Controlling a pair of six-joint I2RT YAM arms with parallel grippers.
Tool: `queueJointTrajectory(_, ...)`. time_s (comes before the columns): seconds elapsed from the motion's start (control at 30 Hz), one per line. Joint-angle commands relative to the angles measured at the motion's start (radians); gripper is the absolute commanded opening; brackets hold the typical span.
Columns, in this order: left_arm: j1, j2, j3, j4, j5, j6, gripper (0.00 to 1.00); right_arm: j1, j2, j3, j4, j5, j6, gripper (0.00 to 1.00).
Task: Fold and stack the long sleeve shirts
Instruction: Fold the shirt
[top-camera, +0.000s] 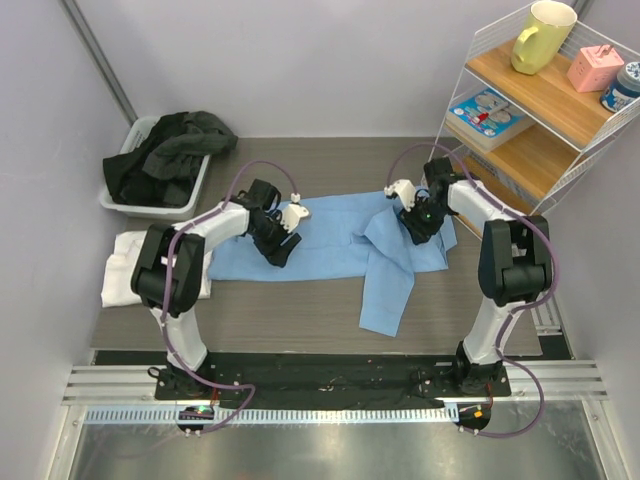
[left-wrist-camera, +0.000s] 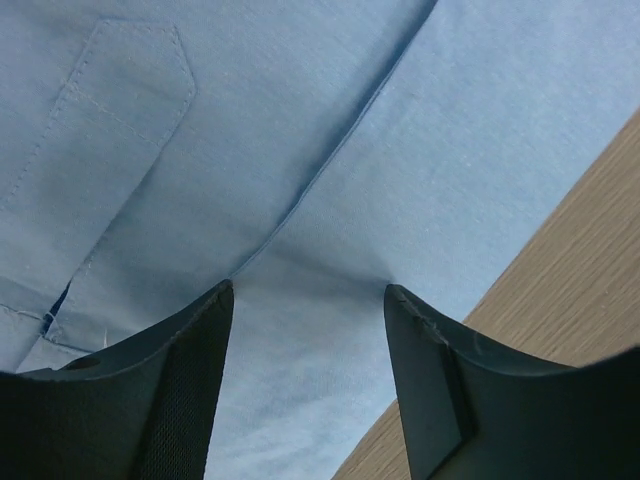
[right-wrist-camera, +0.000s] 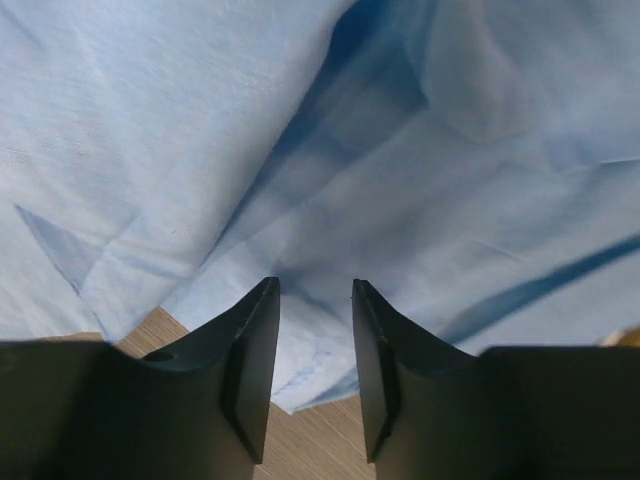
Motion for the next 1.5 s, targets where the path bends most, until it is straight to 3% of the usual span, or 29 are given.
queueJointTrajectory(0.0, -0.004, 0.038, 0.001, 0.007, -0.028, 0.01, 0.61, -0.008, 0.039, -0.042, 0.025, 0.024, 0.016, 0.37)
queueJointTrajectory(0.27, -0.004, -0.006, -0.112, -0.046, -0.026, 0.111, 0.52, -0.008, -0.048, -0.225, 0.035, 0.007, 0.012, 0.36)
queueJointTrajectory(0.37, -0.001, -0.041, -0.122, -0.065, 0.012, 0.122, 0.54, -0.008, -0.099, -0.249, 0.032, 0.009, 0.026, 0.38)
queueJointTrajectory(0.57, -0.001, -0.303, -0.149, -0.051, 0.245, 0.109, 0.69, -0.023, -0.289, -0.174, -0.048, -0.03, 0.055, 0.57)
queueJointTrajectory(0.6, -0.003, -0.343, -0.159, -0.036, 0.276, 0.106, 0.77, -0.023, -0.318, -0.18, -0.06, -0.055, 0.058, 0.59)
queueJointTrajectory(0.67, -0.007, -0.469, -0.172, -0.034, 0.384, 0.139, 0.83, -0.022, -0.39, -0.203, -0.092, -0.079, 0.086, 0.64)
queueJointTrajectory(0.77, -0.106, -0.5, -0.101, -0.161, 0.353, 0.283, 0.9, -0.022, -0.41, -0.206, -0.138, -0.105, 0.141, 0.64)
queueJointTrajectory(0.8, -0.148, -0.467, -0.021, -0.227, 0.331, 0.359, 0.9, -0.023, -0.409, -0.2, -0.148, -0.117, 0.15, 0.65)
queueJointTrajectory(0.83, -0.189, -0.441, 0.017, -0.382, 0.281, 0.559, 0.9, -0.025, -0.406, -0.191, -0.168, -0.128, 0.157, 0.65)
queueJointTrajectory(1.07, -0.619, -0.086, 0.358, -0.64, 0.181, 1.042, 0.84, -0.101, -0.384, -0.131, -0.197, -0.198, 0.232, 0.85)
queueJointTrajectory(1.27, -0.768, 0.245, 0.658, -0.73, 0.171, 1.144, 0.8, -0.25, -0.377, -0.093, -0.284, -0.27, 0.221, 0.9)
queueJointTrajectory(1.47, -0.812, 0.397, 0.725, -0.746, 0.15, 1.126, 0.8, -0.318, -0.38, -0.085, -0.318, -0.318, 0.194, 0.91)
